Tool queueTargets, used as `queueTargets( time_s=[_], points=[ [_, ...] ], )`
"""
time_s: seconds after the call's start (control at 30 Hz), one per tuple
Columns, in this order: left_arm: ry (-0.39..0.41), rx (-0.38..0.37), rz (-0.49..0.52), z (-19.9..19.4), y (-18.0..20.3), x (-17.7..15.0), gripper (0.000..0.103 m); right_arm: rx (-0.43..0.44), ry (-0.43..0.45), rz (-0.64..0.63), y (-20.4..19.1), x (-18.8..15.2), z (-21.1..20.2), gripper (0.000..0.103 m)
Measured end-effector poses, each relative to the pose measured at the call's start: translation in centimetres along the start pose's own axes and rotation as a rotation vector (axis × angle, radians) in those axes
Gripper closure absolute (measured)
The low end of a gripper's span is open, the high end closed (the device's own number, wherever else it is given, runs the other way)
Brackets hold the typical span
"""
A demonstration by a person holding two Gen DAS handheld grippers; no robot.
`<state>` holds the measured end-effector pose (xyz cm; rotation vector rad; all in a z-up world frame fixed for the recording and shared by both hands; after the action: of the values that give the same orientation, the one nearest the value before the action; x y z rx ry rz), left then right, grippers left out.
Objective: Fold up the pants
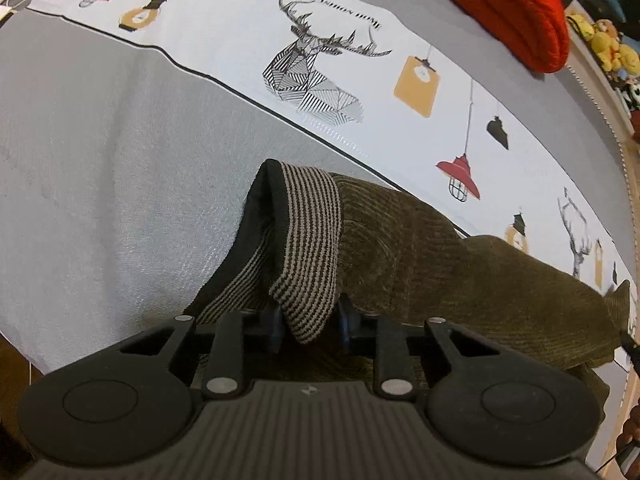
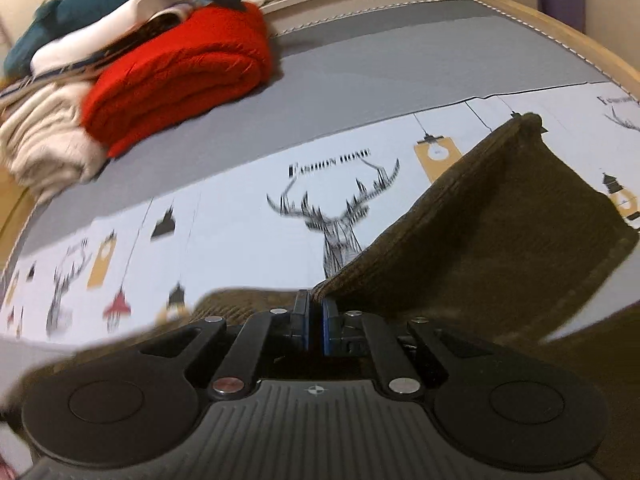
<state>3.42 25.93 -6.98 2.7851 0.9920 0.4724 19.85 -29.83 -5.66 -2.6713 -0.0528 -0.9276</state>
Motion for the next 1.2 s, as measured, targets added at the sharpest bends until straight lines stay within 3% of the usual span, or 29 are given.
queueTargets(
  time_s=[0.23,0.47,0.7,0.8,0.93,1.0,1.1,1.2],
  points=[
    [-0.007,-0.025,-0.001,-0.5,-1.1,-0.2,0.074,0.04,-0.063,-0.045,-0.3,-1.6,-0.9,0.097],
    [-0.024,-0.04,0.059,0.1,-1.2,0.3,0.074,0.017,-0.137,0.044,0.6,-1.4,1.1,0.097],
    [0.04,-0.048,0.101,-1.4,-1.6,0.1,0.075,0.006,-0.138,0.008,-0.5,-2.4,-2.6,0.103],
    [0.037,-0.074,0.115,-2.0,-2.6,-0.3,0.075,0.089,-0.145,-0.143,-2.4,-4.9,-6.4,0.103],
    [-0.022,0.001,0.191,-0.8,-3.1,-1.4,0.072,0.237,-0.313,-0.429,-5.1,-12.1,-8.2,0.103],
    [-0.017,0.047,0.207,-0.7,-2.9,-1.3,0.058,0.246,-0.379,-0.522,-4.8,-14.4,-8.0,0.103],
    [0.082,0.141,0.223,-2.0,-2.3,-0.6,0.041,0.174,-0.36,-0.434,-1.0,-13.4,-7.3,0.1],
    [0.17,0.164,0.233,-2.9,-0.9,0.3,0.041,0.06,-0.243,-0.161,5.0,-9.3,-7.0,0.093]
  ],
)
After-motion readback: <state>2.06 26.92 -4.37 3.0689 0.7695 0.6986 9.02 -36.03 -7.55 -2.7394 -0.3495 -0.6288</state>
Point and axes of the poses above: each gripper's, at about its wrist camera, not at the fingertips, and z roughly the way its jaws point, y to its right, x to its top, the point moved 4 cm from there along z, roughly the way its jaws point, and after that the axes turned 3 degrees about -z, right-handed, at the moved point
